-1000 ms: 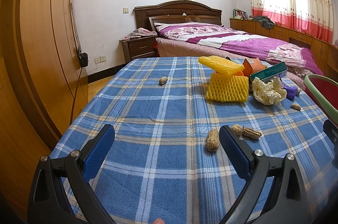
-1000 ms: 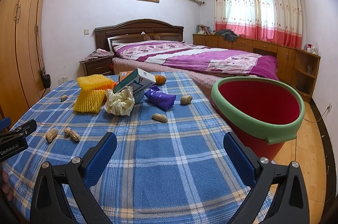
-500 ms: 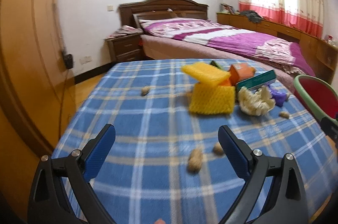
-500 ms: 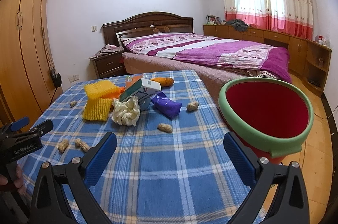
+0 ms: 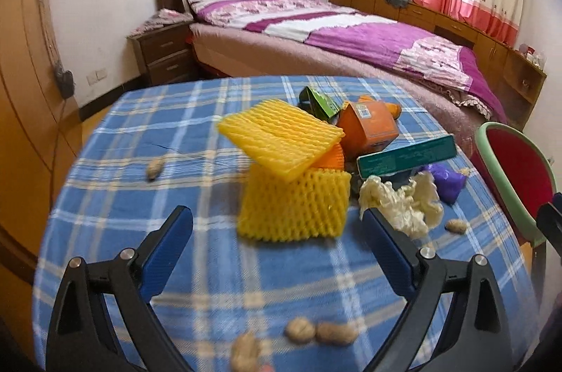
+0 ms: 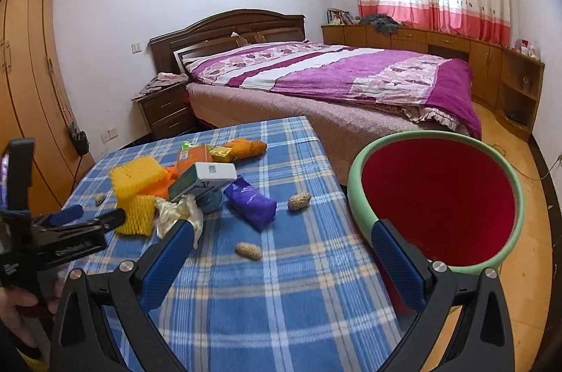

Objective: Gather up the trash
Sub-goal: 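Lower the left tool onto the yellow foam net sleeve and close it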

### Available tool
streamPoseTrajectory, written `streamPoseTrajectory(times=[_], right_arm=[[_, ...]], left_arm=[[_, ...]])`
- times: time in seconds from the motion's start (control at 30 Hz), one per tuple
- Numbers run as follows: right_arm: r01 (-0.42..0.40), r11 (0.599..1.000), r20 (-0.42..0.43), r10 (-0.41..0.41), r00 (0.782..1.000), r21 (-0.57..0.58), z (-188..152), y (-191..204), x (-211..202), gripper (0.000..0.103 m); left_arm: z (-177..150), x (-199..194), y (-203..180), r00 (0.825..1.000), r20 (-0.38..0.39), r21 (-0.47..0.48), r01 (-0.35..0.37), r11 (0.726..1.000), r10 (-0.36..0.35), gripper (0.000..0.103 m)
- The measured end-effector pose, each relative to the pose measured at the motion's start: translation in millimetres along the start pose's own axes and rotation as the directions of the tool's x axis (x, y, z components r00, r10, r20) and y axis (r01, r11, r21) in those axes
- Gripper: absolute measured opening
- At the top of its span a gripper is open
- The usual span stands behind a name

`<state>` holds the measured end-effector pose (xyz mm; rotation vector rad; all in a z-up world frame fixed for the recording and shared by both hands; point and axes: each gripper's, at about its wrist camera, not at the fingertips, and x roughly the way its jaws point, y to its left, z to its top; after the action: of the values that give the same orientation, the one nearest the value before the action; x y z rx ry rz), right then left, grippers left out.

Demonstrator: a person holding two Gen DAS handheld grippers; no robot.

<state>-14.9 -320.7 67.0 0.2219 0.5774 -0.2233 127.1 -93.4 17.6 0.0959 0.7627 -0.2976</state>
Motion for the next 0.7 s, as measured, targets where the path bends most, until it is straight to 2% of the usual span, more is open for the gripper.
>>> streamPoseTrajectory(times=[0.13,0.23,0.37,0.53,0.6,0.67,0.7], right_arm=[[-0.008,1.0,-0.024,0.009,1.0,0.029,3.5,-7.0,11.1,0.103],[-0.014,0.999,-0.037,0.015,0.999,0.044,4.2,-10.7,17.5,0.103],[-0.017,0.998,-0.048,0.02,0.999,0.053,4.4,-11.1,23.0,0.103],[-0.032,0.998,-0.057,0.035,0.998,0.049,3.8,-6.2,25.5,0.103],[-0.038,0.998,-0.059,0.04,0.997,0.041,3.8,-2.3,24.7,0.103],[-0.043,0.999,-0.058,0.045,0.997,0.031,3.8,3.1,23.4,0.103],[-0.045,0.999,-0.058,0.047,0.997,0.028,4.0,5.6,23.4,0.103]], left_arm=[[8.4,25.4,-4.4,0.999,-0.048,-0.003,-0.004,1.0,0.004,0.095],[10.4,38.8,-5.6,0.997,-0.075,0.005,-0.018,1.0,0.018,0.089],[9.0,48.4,0.3,0.994,-0.11,-0.03,-0.012,0.999,0.008,0.071],[2.6,49.7,11.4,0.99,-0.128,-0.081,0.041,0.996,-0.051,0.052],[0.3,46.7,14.3,0.989,-0.126,-0.086,0.066,0.994,-0.076,0.036],[-2.5,42.8,16.7,0.989,-0.122,-0.089,0.074,0.993,-0.085,0.026],[-4.3,39.7,18.4,0.989,-0.12,-0.093,0.077,0.993,-0.088,0.025]])
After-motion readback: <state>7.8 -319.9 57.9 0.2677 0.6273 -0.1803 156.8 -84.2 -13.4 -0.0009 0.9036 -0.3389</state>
